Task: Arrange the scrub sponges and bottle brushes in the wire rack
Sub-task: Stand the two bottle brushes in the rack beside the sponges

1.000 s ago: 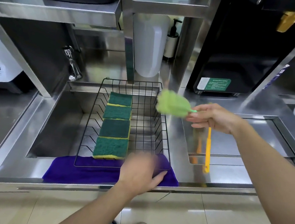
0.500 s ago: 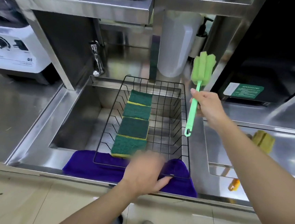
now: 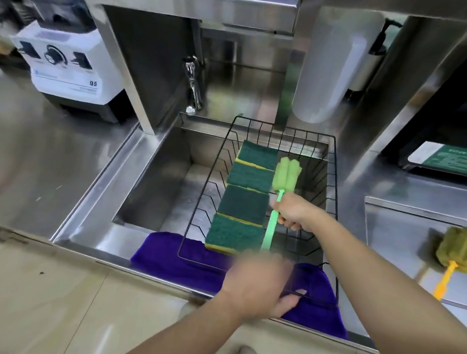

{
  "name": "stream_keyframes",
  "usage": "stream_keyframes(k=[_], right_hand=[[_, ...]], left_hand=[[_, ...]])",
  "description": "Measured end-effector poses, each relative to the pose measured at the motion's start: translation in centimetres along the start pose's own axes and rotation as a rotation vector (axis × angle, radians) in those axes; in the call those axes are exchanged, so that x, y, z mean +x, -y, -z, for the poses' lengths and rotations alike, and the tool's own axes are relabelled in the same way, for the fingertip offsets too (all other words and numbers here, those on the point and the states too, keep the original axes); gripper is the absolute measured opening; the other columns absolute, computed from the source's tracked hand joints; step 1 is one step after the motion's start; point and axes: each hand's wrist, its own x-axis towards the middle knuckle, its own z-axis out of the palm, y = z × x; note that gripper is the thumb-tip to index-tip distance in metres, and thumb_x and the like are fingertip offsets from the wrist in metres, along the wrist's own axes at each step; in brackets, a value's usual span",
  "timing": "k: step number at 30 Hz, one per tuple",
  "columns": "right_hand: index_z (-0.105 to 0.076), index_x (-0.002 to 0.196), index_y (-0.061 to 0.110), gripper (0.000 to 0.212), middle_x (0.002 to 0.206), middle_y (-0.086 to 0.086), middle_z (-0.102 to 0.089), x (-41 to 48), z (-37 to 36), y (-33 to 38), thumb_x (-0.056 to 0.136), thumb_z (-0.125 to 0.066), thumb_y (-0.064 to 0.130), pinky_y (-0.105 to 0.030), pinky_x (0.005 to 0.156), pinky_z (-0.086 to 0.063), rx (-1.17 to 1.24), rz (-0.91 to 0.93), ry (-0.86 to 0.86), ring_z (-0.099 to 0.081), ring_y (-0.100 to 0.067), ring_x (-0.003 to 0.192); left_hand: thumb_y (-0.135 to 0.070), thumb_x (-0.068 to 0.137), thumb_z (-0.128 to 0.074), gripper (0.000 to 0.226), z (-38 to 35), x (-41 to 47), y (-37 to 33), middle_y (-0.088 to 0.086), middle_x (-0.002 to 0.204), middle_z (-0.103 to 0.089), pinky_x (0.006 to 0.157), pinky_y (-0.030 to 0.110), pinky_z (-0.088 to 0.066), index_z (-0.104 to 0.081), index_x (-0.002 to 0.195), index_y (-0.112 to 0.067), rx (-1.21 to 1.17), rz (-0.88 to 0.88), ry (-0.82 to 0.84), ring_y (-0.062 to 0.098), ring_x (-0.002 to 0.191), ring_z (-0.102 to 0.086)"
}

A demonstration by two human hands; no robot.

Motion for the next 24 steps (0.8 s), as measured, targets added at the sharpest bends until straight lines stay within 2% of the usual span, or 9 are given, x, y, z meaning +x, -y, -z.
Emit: stream_keyframes(k=[2,5,7,9,10,12,15,19,24], right_hand=[[-0.043,0.086,0.005,0.023,0.058,-0.008,-0.046,0.4,-0.4,-0.1,0.101,-0.034,0.021,-0.022,0.039,-0.024,-0.035,-0.017,0.021,-0.032,-0.015,0.043],[-0.043,0.077,0.006,0.033,0.057,-0.010,-0.049,0.5,-0.7,-0.4,0.101,-0.032,0.026,-0.020,0.040,-0.027,-0.145,-0.039,0.043,-0.035,-0.017,0.041],[-0.049,0.079,0.003,0.037,0.062,-0.014,-0.056,0.4,-0.9,-0.4,0.102,-0.031,0.026,-0.023,0.043,-0.035,-0.244,-0.008,0.022,-0.047,-0.022,0.047],[-0.057,0.095,0.001,0.034,0.093,-0.023,-0.067,0.4,-1.0,-0.2,0.102,-0.033,0.024,-0.031,0.063,-0.046,-0.361,0.048,-0.033,-0.064,-0.033,0.080],[-0.058,0.099,0.003,0.032,0.108,-0.025,-0.066,0.5,-0.9,-0.3,0.101,-0.035,0.025,-0.031,0.071,-0.046,-0.394,0.059,-0.066,-0.063,-0.035,0.094],[-0.060,0.104,0.005,0.034,0.120,-0.022,-0.062,0.2,-0.4,-0.4,0.097,-0.040,0.032,-0.032,0.077,-0.045,-0.440,0.066,-0.134,-0.061,-0.034,0.102],[-0.058,0.111,0.003,0.038,0.122,-0.020,-0.061,-0.9,1.1,0.0,0.096,-0.043,0.034,-0.037,0.084,-0.046,-0.454,0.116,-0.259,-0.059,-0.036,0.109],[-0.062,0.102,0.009,0.027,0.113,-0.017,-0.065,-3.2,4.5,0.1,0.094,-0.044,0.028,-0.035,0.078,-0.043,-0.305,0.226,-0.505,-0.060,-0.035,0.105],[-0.061,0.102,0.008,0.026,0.110,-0.022,-0.066,-5.6,8.4,-4.0,0.093,-0.042,0.023,-0.038,0.079,-0.045,-0.138,0.109,-0.826,-0.059,-0.041,0.103]], left_hand=[[-0.059,0.074,-0.062,0.042,0.1,0.0,0.0,-0.002,0.068,-0.056,0.055,0.028,-0.040,-0.058,0.078,-0.018,0.003,0.000,-0.006,0.019,0.062,-0.052],[-0.060,0.072,-0.064,0.042,0.1,0.0,0.0,-0.003,0.067,-0.056,0.054,0.028,-0.039,-0.058,0.077,-0.018,0.010,-0.004,-0.009,0.018,0.061,-0.052],[-0.060,0.073,-0.063,0.042,0.1,0.0,0.0,-0.003,0.067,-0.056,0.054,0.028,-0.039,-0.058,0.077,-0.018,0.014,-0.004,-0.007,0.018,0.061,-0.051],[-0.060,0.075,-0.060,0.042,0.0,0.0,0.0,-0.003,0.067,-0.055,0.054,0.028,-0.038,-0.058,0.076,-0.018,0.018,-0.005,-0.002,0.018,0.061,-0.051],[-0.060,0.076,-0.059,0.042,0.0,0.1,0.0,-0.002,0.066,-0.055,0.054,0.028,-0.038,-0.058,0.076,-0.018,0.020,-0.007,0.001,0.019,0.061,-0.051],[-0.058,0.078,-0.055,0.041,0.1,0.1,0.0,-0.002,0.066,-0.055,0.054,0.028,-0.037,-0.058,0.075,-0.018,0.019,-0.012,0.003,0.019,0.060,-0.051],[-0.057,0.079,-0.052,0.041,0.1,0.2,0.1,-0.001,0.066,-0.055,0.053,0.028,-0.037,-0.057,0.076,-0.017,0.006,-0.020,-0.008,0.020,0.060,-0.051],[-0.057,0.082,-0.050,0.041,0.1,0.3,0.1,0.000,0.066,-0.055,0.053,0.029,-0.039,-0.057,0.081,-0.016,0.000,-0.059,-0.029,0.021,0.059,-0.052],[-0.062,0.082,-0.051,0.048,0.3,1.0,-1.0,0.001,0.070,-0.057,0.062,0.035,-0.043,-0.060,0.081,-0.015,0.027,-0.107,0.013,0.023,0.064,-0.053]])
